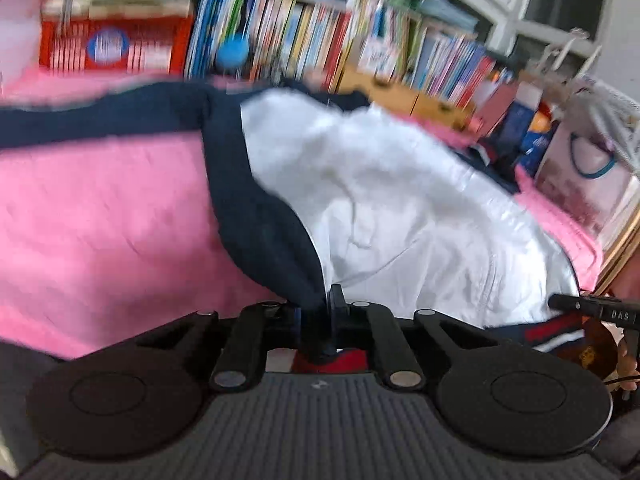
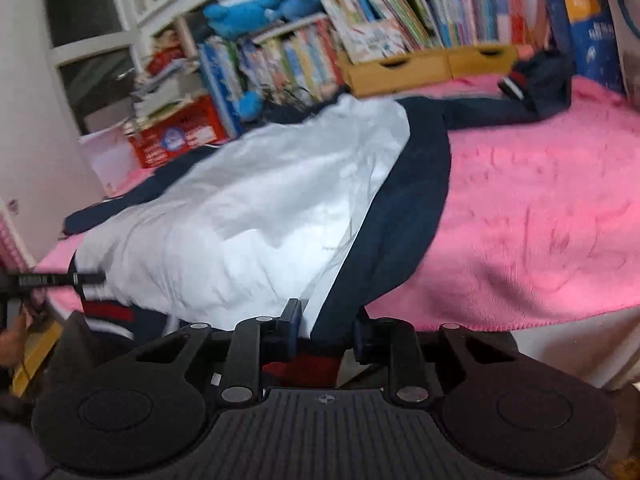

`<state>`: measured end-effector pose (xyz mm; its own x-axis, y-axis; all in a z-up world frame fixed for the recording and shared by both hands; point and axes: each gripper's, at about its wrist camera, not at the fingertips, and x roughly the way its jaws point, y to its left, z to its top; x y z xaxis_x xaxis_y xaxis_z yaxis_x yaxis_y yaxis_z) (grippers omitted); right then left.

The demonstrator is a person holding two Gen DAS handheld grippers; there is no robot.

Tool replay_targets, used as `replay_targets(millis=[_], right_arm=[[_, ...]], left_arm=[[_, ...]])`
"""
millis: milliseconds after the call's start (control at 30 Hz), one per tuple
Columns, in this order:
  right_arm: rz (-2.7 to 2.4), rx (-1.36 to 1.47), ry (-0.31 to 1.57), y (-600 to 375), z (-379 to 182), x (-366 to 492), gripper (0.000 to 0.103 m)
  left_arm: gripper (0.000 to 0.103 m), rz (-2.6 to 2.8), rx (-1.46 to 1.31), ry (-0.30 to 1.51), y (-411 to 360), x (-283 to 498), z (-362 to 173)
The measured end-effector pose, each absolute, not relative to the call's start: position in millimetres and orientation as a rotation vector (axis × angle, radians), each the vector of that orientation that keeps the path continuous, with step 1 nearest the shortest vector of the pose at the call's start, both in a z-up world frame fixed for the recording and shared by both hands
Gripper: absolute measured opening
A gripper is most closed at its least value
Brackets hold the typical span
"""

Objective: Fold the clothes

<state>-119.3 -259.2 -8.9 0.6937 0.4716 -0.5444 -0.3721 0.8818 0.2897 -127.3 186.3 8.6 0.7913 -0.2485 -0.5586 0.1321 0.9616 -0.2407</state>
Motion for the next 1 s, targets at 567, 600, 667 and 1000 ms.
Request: replay_targets(millis=[567, 600, 667, 1000], right_arm=[[0.285, -0.151, 0.824, -219.2, -23.3, -124.8, 0.051], [0.281, -0.172, 0.816, -218.8, -18.8, -127.8, 0.052], [0.273, -0.215, 0.796, -218.3, -9.4, -133.7, 0.056], [0.353, -0.244, 0.483, -173.6, 48.7, -92.7, 0.071]], left_arm=[[0.078, -0.061, -0.053, 0.861, 185.4, -124.9, -24.5], [0.078, -0.049, -0.041, 0.856, 188.8, -128.5, -20.9], [0.078, -0.028, -0.024, 0.834, 200.1, -135.9, -12.1], [0.08, -0.064, -0.038, 0.586, 184.7, -86.7, 47.3]])
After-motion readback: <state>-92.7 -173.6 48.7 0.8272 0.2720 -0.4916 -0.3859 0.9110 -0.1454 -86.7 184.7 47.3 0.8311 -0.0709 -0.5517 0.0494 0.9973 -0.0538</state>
